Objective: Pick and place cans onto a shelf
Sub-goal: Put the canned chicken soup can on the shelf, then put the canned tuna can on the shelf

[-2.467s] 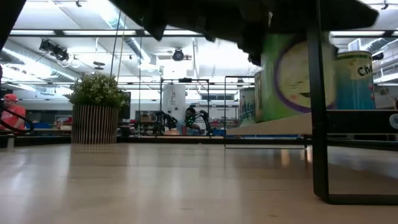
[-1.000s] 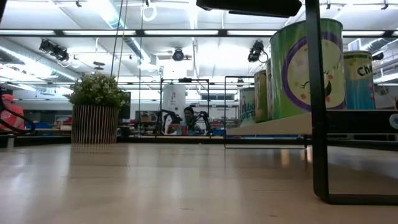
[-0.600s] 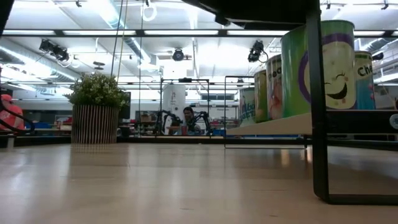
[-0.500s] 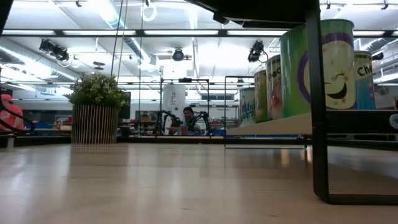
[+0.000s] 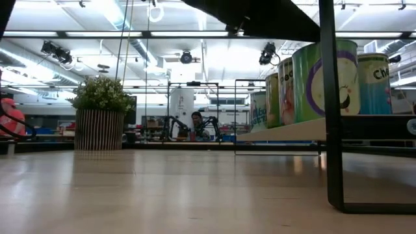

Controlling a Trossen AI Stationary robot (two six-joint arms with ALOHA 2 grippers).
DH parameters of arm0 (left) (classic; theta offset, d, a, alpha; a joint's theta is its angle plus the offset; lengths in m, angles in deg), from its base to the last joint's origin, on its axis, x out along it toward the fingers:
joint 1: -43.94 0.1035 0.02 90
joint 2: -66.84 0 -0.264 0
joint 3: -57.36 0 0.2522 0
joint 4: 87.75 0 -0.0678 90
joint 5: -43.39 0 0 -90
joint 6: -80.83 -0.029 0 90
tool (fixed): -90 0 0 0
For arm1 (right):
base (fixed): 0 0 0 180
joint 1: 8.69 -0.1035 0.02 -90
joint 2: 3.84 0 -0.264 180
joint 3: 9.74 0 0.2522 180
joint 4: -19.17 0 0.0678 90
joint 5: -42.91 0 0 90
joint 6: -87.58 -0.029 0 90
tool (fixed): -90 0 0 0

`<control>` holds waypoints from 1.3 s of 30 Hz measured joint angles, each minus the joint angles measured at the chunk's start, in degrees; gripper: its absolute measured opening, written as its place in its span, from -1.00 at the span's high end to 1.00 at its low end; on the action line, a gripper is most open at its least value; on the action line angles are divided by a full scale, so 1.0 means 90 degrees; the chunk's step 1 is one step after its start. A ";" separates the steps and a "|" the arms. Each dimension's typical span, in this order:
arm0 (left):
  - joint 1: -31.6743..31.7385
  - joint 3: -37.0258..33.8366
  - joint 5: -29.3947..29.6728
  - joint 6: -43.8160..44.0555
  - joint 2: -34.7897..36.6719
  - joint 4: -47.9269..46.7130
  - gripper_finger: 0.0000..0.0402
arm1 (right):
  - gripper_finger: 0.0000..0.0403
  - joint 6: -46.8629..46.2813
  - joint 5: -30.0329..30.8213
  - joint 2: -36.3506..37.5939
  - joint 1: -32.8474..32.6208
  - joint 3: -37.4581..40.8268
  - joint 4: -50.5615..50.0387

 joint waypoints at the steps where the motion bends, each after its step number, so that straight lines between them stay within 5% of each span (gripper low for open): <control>1: -0.0025 -0.0003 0.0009 -0.0078 0.0007 0.0032 -0.96 | -0.75 0.0000 0.0000 0.0000 -0.0001 0.0000 0.0001; 17: -0.0148 -0.0010 -0.0484 0.0135 -0.0232 0.0187 -0.96 | -0.75 0.0017 0.0017 0.0000 0.0000 0.0000 0.0014; 39: -0.0239 -0.0005 0.0538 0.0098 -0.0244 0.0281 -0.96 | -0.75 -0.0006 0.0019 0.0000 0.0000 0.0000 0.0006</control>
